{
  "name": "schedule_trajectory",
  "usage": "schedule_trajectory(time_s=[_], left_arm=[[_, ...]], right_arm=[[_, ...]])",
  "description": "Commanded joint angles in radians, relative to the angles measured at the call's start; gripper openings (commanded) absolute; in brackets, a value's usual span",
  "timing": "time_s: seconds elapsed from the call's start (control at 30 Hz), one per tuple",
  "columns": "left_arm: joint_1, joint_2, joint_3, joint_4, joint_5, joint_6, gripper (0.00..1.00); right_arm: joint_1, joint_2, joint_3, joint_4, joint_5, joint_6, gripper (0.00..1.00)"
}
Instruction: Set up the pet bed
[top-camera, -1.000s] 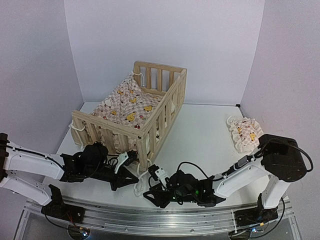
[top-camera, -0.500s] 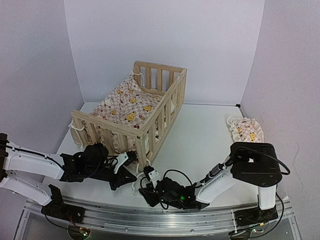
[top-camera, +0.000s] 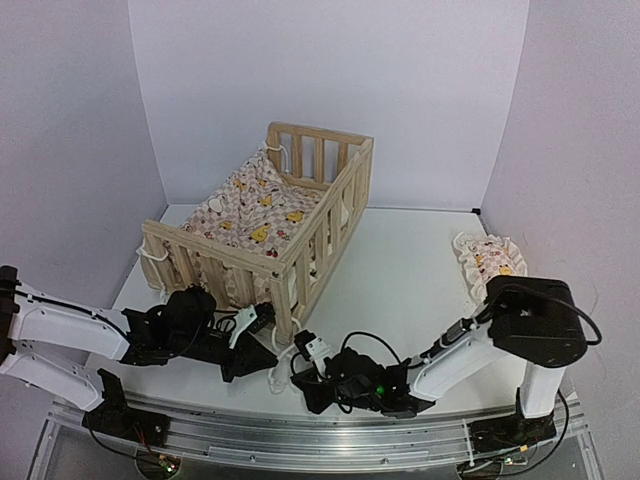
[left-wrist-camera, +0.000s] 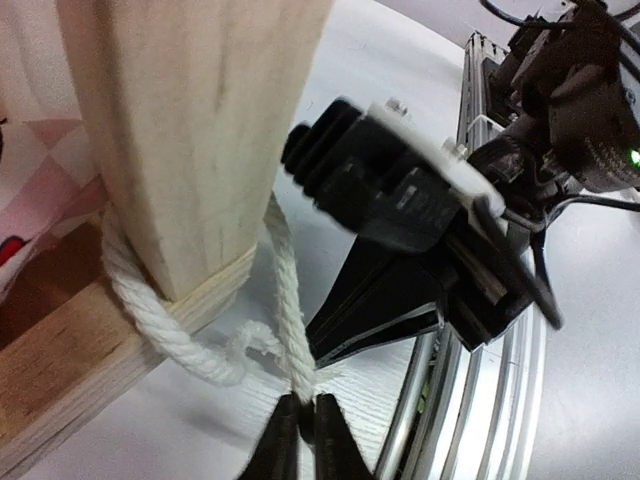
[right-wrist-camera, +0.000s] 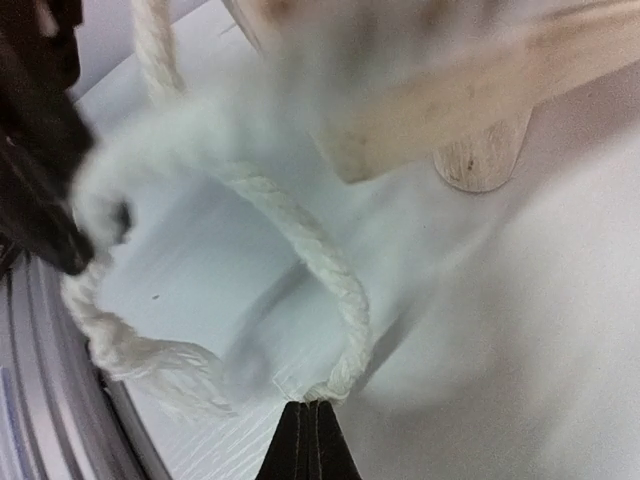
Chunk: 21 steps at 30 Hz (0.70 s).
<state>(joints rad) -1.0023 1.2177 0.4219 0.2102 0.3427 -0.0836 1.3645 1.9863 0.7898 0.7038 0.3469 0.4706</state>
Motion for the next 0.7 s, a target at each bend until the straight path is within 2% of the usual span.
schedule_trajectory(time_s=[0.0, 0.03, 0.1, 0.2, 0.3, 0.4, 0.5, 0.67], left_arm=[[0.003, 0.013, -0.016, 0.105, 0.067, -0.036, 0.28], [0.004, 0.01, -0.009, 0.095, 0.043, -0.05, 0.36], [0.005, -0.001, 0.01, 0.049, -0.015, -0.094, 0.42], [0.016, -0.022, 0.062, -0.043, -0.082, -0.198, 0.38], [0.018, -0.053, 0.095, -0.131, -0.072, -0.29, 0.31], [0.017, -0.092, 0.087, -0.173, -0.13, -0.366, 0.33], [0.018, -0.092, 0.072, -0.135, -0.189, -0.385, 0.42], [0.018, -0.055, 0.034, 0.016, -0.208, -0.38, 0.44]], right_arm=[[-0.004, -0.17, -0.037, -0.054, -0.166, -0.037, 0.0], [-0.004, -0.185, -0.041, -0.07, -0.194, -0.039, 0.0], [-0.004, -0.209, -0.045, -0.091, -0.238, -0.037, 0.0], [-0.004, -0.224, -0.044, -0.111, -0.282, -0.027, 0.0], [-0.004, -0.228, -0.038, -0.125, -0.304, -0.015, 0.0], [-0.005, -0.232, -0.03, -0.127, -0.31, 0.005, 0.0], [-0.022, -0.239, -0.018, -0.127, -0.328, 0.064, 0.0], [-0.037, -0.237, -0.002, -0.128, -0.377, 0.106, 0.0]])
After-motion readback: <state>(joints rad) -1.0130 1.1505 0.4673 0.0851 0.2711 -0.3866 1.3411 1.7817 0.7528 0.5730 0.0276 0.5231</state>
